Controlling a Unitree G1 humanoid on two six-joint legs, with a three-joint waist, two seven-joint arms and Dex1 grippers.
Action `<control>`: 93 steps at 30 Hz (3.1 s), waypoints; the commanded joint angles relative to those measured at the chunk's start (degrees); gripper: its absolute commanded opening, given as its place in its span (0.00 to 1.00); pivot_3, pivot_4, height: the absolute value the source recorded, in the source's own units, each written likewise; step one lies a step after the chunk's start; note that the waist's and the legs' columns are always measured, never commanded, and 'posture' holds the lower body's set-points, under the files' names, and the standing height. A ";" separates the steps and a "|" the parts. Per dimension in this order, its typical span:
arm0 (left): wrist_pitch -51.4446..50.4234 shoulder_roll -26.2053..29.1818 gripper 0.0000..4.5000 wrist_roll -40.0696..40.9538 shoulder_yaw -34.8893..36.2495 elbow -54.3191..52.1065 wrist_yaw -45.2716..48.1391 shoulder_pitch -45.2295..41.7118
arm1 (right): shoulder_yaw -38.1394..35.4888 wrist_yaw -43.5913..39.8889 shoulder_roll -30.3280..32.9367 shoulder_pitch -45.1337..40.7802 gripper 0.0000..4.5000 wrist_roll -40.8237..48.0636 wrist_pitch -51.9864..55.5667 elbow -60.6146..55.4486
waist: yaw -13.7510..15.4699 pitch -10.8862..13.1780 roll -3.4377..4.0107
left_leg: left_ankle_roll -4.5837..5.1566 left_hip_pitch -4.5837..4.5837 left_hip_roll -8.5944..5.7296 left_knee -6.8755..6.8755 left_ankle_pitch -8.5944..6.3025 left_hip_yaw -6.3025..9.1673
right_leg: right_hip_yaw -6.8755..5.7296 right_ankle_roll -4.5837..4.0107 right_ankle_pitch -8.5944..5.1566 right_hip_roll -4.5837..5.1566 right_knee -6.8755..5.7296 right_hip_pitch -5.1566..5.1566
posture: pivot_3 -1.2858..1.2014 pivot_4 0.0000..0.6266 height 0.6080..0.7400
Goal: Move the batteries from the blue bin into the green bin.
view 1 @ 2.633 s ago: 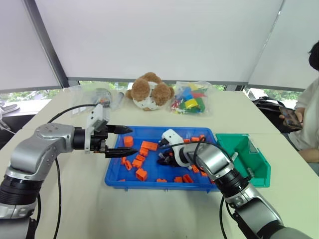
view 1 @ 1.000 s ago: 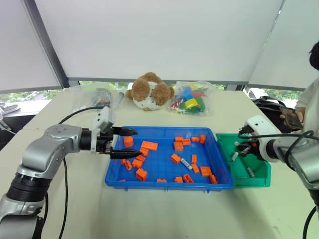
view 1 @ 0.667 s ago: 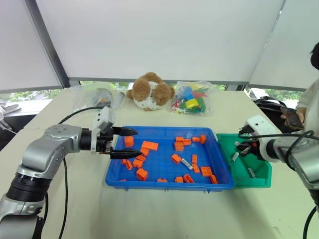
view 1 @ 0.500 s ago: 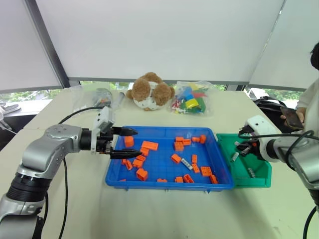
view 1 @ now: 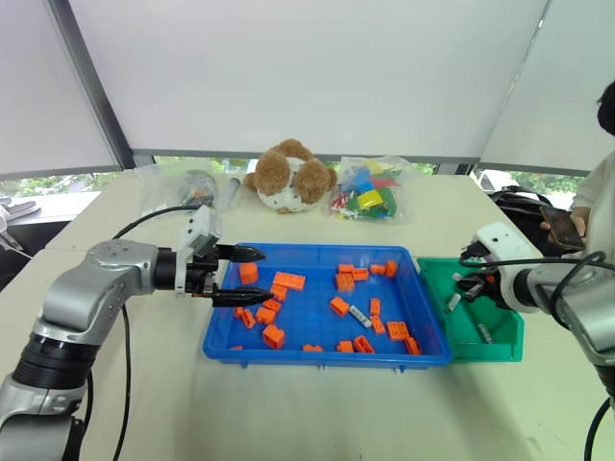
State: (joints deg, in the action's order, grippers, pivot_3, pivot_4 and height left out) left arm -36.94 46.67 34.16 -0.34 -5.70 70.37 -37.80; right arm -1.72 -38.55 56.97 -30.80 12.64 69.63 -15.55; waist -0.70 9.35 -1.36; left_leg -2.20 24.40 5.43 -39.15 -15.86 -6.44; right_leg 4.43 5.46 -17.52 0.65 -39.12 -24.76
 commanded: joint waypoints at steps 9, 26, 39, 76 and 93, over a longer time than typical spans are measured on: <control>0.29 -0.15 1.00 0.42 0.87 -0.65 0.22 -1.45 | -1.85 -0.06 0.12 0.98 0.25 0.62 -2.96 -1.28 | 0.01 0.00 0.00 | 0.00 0.00 0.00 0.00 0.00 0.00 | 0.00 0.00 0.00 0.00 0.00 0.00 | 0.52 0.24 0.95; -0.05 -0.57 1.00 0.27 0.74 0.03 0.52 -2.20 | -2.58 -1.38 -0.42 -1.10 1.00 4.82 -3.58 -4.95 | -0.24 0.00 0.00 | 0.00 -0.01 -0.01 0.00 0.00 0.03 | 0.00 0.00 0.00 -0.01 -0.01 0.02 | 0.52 0.24 0.95; 0.27 -0.63 1.00 -0.24 0.46 0.20 0.17 -2.87 | 9.64 -3.75 -8.78 -14.63 1.00 7.02 -5.18 -2.64 | 0.09 0.00 0.00 | 0.00 0.01 0.00 -0.02 0.00 0.03 | -0.02 0.00 0.00 0.00 -0.04 0.01 | 0.52 0.24 0.95; -0.64 -0.02 1.00 0.63 1.05 -2.56 -2.07 -0.54 | 23.02 -0.15 -21.12 -8.49 0.50 1.62 -6.67 7.04 | -0.07 -0.01 -0.01 | -0.01 0.00 0.00 -0.03 0.01 0.05 | -0.05 0.00 0.00 -0.01 -0.06 0.01 | 0.52 0.24 0.95; -0.64 -0.02 1.00 0.63 1.06 -2.58 -2.08 -0.52 | 22.80 -0.77 -21.51 -8.38 0.50 0.68 -6.76 7.21 | -0.07 -0.01 -0.01 | -0.01 0.00 0.00 -0.03 0.01 0.06 | -0.05 0.00 0.00 -0.01 -0.06 0.02 | 0.52 0.24 0.95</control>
State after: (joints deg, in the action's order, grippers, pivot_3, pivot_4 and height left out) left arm -37.45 46.08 34.30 -0.88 -6.92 68.44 -38.03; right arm 21.29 -39.16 35.81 -39.00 13.69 62.91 -8.65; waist -0.76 9.34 -1.37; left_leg -2.21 24.40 5.43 -39.17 -15.85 -6.39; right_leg 4.38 5.46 -17.52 0.64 -39.18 -24.74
